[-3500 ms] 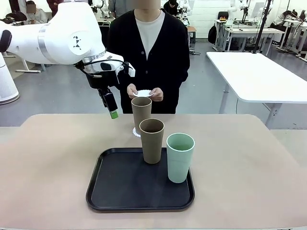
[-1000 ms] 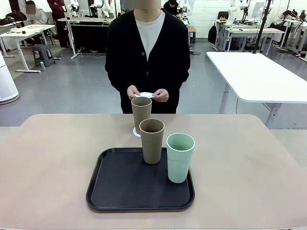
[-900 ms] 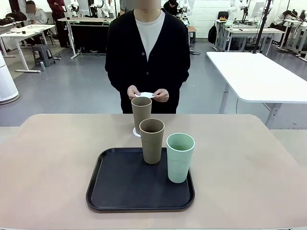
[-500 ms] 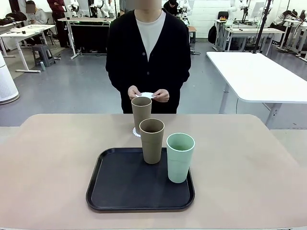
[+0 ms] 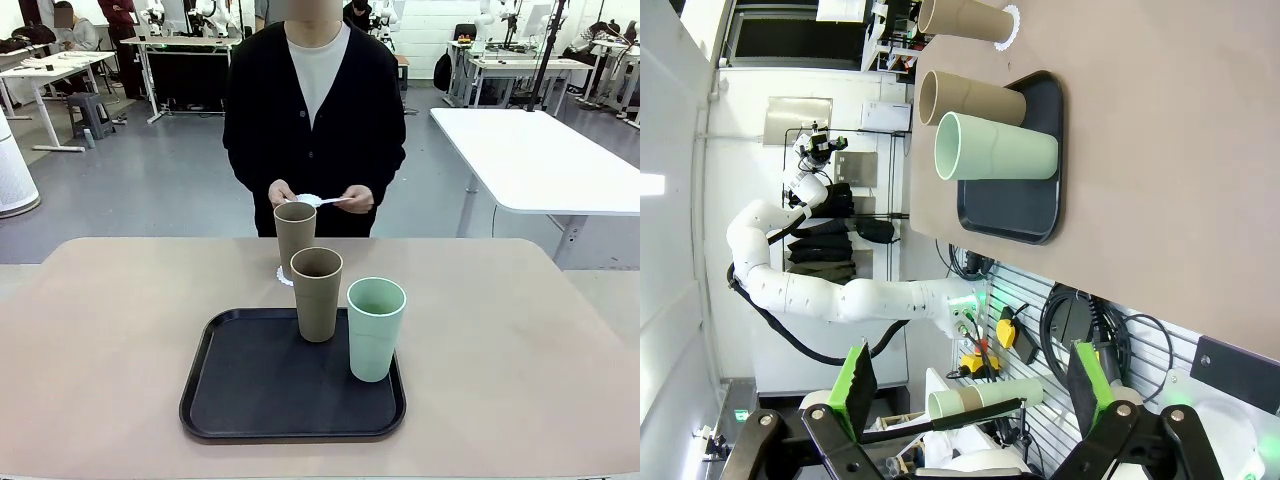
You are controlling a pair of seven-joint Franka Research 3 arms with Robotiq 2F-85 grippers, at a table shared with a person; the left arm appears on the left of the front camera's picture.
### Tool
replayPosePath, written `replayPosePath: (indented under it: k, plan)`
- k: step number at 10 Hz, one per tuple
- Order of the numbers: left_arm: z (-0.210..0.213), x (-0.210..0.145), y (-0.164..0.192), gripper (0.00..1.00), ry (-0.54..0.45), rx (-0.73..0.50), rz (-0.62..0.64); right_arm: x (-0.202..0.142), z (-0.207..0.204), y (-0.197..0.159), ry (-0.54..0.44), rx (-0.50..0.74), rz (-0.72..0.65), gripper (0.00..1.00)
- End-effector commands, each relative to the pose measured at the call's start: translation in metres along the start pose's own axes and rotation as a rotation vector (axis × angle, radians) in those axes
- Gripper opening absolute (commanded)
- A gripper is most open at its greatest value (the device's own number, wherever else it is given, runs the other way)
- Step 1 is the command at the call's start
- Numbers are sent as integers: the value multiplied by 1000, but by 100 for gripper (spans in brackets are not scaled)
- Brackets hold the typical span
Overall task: Place coasters on the table and set cups on them.
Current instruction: Take one Reusable plastic cup from the Flat Tray and place it on a coaster set by the human.
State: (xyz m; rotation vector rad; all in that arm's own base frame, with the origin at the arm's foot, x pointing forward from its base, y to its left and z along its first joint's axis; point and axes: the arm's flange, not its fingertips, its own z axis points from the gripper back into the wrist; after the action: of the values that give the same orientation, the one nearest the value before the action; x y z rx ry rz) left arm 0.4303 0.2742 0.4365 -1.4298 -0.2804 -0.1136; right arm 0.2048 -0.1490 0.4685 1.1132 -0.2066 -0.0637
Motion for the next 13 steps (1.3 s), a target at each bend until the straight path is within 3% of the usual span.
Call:
replayPosePath:
  k: [1,13]
  plan:
    - [0,0,-1,100,2,-2,-2,1,0,0,-2,15,16,100]
    - [0,0,-1,100,2,-2,-2,1,0,0,-2,15,16,100]
